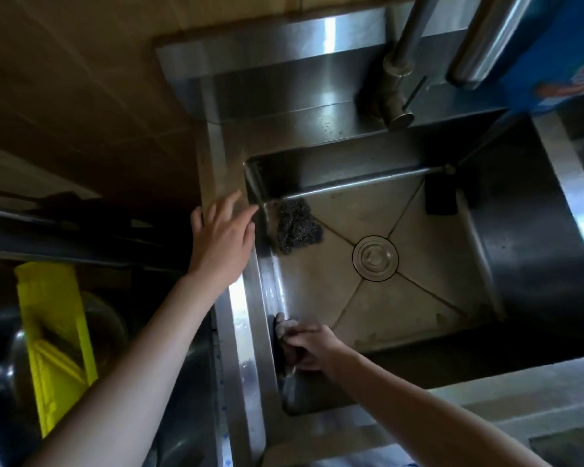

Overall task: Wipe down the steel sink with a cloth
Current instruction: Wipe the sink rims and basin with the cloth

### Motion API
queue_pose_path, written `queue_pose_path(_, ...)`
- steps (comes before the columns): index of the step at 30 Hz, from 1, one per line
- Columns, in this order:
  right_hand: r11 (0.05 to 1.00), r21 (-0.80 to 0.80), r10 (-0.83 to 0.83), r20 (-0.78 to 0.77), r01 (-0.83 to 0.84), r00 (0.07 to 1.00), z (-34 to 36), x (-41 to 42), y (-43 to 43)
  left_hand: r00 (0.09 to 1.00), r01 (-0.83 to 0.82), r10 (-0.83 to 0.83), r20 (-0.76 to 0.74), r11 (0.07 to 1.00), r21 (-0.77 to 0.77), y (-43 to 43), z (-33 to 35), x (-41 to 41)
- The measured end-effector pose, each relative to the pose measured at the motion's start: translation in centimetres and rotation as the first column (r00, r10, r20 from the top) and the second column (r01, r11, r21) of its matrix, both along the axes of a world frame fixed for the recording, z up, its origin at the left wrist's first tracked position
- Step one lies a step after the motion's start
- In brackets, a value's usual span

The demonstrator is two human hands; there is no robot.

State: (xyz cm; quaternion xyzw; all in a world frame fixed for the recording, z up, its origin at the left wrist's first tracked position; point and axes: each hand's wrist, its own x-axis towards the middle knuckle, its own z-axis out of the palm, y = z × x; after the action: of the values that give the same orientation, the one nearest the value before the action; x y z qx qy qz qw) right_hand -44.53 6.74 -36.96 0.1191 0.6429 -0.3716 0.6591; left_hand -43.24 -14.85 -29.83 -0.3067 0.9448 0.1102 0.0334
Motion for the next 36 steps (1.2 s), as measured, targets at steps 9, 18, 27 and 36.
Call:
queue_pose_path(9, 0.937, -0.195, -0.306, -0.061, 0.289, 0.950, 1.5, -10.9, -4.9, 0.999, 0.023, -0.023, 0.026, 1.000, -0.002, -1.4, 0.4, -5.7)
queue_pose_path(18, 0.727, -0.242, -0.681, -0.133, 0.643, 0.720, 2.7, -22.6, -5.3, 0.989, 0.126, -0.130, 0.074, 0.991, 0.048, -1.3, -0.4, -12.5)
queue_pose_path(27, 0.418, -0.304, -0.906, -0.069, 0.856, 0.418, 2.9, -28.5, -7.3, 0.989, 0.072, -0.091, 0.120, 0.986, 0.151, -2.7, -0.9, -14.7)
queue_pose_path(36, 0.384, -0.190, -0.920, 0.001, 0.904, 0.391, 0.8, -22.4, -14.4, 0.982, 0.080, -0.101, 0.157, 0.988, 0.132, -2.7, -1.0, -15.2)
